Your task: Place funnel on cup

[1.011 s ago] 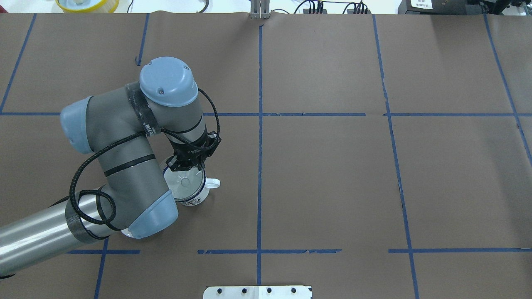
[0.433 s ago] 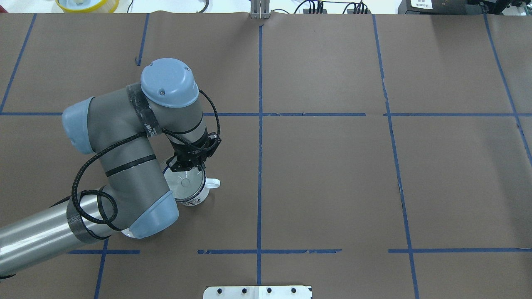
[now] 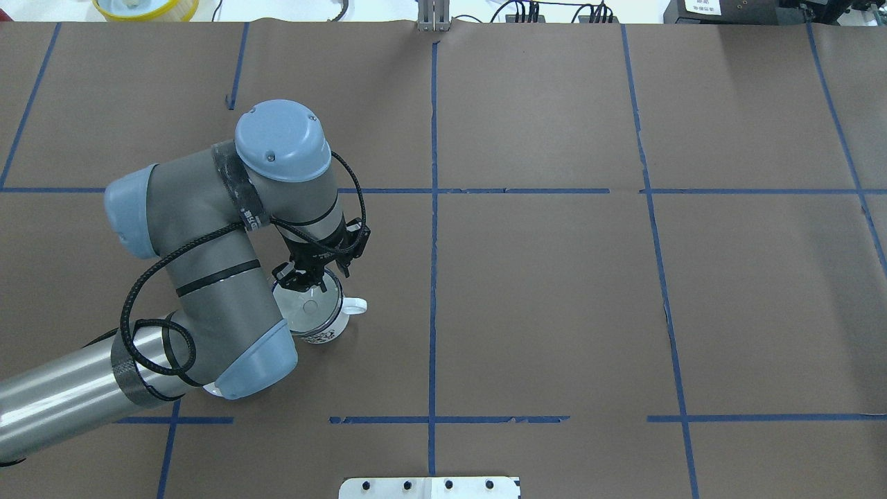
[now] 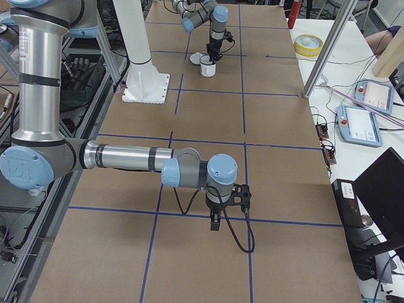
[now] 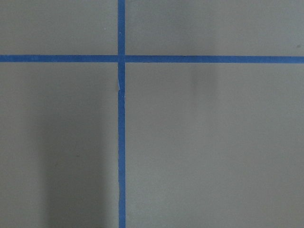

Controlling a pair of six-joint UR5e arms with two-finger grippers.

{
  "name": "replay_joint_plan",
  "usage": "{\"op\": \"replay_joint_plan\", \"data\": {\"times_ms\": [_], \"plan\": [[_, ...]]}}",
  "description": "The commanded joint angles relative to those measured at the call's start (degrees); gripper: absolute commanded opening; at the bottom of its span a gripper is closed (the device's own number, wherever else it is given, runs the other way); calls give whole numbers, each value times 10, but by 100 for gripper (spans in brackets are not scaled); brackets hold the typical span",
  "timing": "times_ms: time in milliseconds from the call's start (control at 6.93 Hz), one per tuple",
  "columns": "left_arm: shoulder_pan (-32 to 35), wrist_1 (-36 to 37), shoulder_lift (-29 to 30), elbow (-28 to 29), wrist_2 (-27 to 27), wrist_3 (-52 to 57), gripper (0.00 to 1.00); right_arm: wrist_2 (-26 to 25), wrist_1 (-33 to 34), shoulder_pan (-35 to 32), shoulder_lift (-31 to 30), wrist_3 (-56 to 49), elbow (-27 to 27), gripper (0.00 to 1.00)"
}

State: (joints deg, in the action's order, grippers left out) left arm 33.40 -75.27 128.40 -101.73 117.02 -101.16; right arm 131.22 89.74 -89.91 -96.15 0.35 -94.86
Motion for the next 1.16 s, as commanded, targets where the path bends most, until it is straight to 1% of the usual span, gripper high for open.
{"op": "replay_joint_plan", "data": {"times_ms": [0, 144, 433, 578, 722, 1011], "plan": [[3, 2, -2, -10, 0, 6, 100, 0, 0, 0, 0, 0, -1, 100], [29, 5, -4, -27, 0, 48, 100, 0, 0, 0, 0, 0, 0, 100], [111, 8, -45, -79, 3, 210, 100, 0, 0, 0, 0, 0, -1, 100], [150, 6, -65, -91, 6, 299, 100, 0, 0, 0, 0, 0, -1, 100], [196, 0, -89, -90, 9, 389, 100, 0, 0, 0, 0, 0, -1, 100], [322, -1, -173, -85, 67, 623, 100, 0, 0, 0, 0, 0, 0, 100]]}}
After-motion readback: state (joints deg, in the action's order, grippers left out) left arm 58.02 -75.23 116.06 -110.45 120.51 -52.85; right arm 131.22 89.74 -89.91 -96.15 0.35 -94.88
